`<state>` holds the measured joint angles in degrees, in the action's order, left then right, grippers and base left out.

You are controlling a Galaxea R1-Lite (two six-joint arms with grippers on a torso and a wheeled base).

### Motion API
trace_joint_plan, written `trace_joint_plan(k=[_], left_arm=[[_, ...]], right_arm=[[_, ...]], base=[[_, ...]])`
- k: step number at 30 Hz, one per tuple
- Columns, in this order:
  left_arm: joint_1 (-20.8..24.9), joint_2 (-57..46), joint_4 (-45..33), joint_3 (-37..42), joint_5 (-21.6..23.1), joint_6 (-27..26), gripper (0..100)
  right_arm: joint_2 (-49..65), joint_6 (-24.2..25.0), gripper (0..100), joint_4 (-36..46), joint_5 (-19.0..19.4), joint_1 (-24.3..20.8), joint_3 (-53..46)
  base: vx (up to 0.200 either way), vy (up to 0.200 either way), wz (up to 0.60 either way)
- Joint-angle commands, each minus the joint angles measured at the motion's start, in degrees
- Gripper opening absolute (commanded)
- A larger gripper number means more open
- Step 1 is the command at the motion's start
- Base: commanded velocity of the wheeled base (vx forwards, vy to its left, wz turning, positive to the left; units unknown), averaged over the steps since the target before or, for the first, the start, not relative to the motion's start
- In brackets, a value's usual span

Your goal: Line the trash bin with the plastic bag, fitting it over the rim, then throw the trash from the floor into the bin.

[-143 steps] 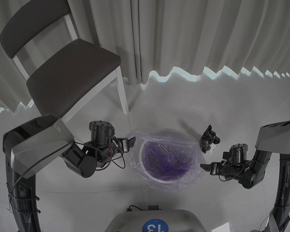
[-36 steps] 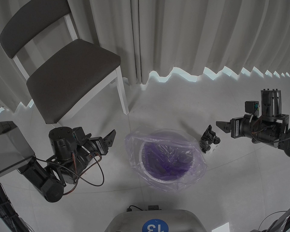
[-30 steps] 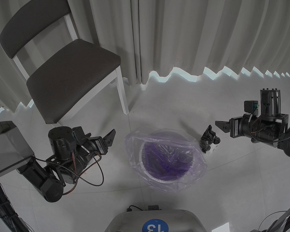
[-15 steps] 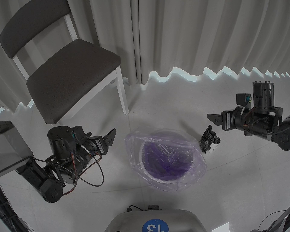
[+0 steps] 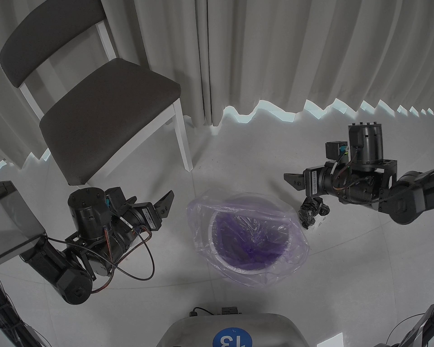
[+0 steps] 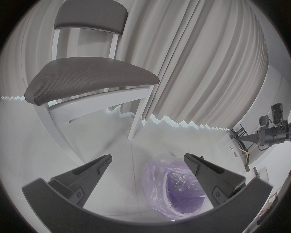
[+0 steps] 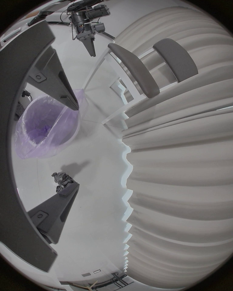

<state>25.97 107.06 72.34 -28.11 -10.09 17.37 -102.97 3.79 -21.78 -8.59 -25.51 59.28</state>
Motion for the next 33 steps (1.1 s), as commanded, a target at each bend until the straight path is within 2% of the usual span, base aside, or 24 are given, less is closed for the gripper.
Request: trace_joint_plan(k=[1,10,16,21,28,33], left_arm=[[0.4,-0.01,0.08,0.07,-0.1,0.03,100],[0.31,0.08,0.08,-0.01,-0.1,0.03,100],[0.31,-0.01,0.08,0.07,-0.1,0.03,100],[0.14,-0.01,0.08,0.07,-0.19,0.03,100],[-0.3,-0.27,0.26,0.43,-0.1,0.03,100],[-0.39,-0.53,0.26,0.34,-0.1,0.03,100]], right_arm=[[-5.4,-0.1,100,-1.15,0.16,-1.12,1.01],[-8.47,-0.36,100,-1.24,0.16,-3.31,1.54],[-9.17,-3.35,100,-1.33,0.42,-3.84,-0.04],[-9.88,-10.03,100,-4.76,0.77,-3.75,-3.47],[-14.18,-22.51,100,-20.67,2.71,-3.58,-10.77],[-17.08,-25.85,100,-24.36,4.46,-2.61,-11.47]], base=[[0.0,0.0,0.0],[0.0,0.0,0.0],[0.0,0.0,0.0],[0.0,0.0,0.0],[0.0,0.0,0.0],[0.0,0.0,0.0]])
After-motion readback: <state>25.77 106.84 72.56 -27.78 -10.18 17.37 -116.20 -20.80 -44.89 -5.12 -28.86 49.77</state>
